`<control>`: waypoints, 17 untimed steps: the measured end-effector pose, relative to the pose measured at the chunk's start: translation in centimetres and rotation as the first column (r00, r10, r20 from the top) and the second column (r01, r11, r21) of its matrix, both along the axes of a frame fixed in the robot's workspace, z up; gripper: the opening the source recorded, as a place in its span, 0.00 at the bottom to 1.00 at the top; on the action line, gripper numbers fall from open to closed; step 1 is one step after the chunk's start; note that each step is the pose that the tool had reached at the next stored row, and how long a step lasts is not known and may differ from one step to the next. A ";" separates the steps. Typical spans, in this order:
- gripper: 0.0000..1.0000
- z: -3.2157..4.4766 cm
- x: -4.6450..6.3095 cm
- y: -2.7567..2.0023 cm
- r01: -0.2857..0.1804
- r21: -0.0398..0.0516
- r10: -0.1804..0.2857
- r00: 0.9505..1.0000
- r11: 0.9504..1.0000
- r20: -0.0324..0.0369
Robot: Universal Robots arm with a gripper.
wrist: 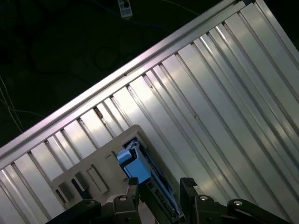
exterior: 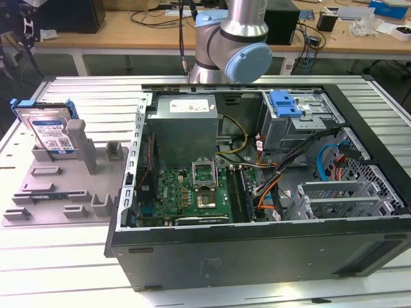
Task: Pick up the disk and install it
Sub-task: 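Pick up the disk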
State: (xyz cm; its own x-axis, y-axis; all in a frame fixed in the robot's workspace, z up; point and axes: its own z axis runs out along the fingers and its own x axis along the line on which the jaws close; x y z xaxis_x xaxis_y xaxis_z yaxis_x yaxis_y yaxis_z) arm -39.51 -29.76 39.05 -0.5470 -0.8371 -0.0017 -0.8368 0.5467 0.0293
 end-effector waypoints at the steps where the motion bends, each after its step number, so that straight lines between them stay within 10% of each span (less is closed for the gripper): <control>1: 0.48 0.01 0.0 0.00 -0.002 -0.001 0.002 1.000 1.000 0.000; 8: 0.48 -0.04 0.0 0.01 -0.111 -0.008 0.111 0.994 0.994 -0.001; 17: 0.48 -0.19 0.0 0.00 -0.260 -0.055 0.260 0.966 0.964 -0.007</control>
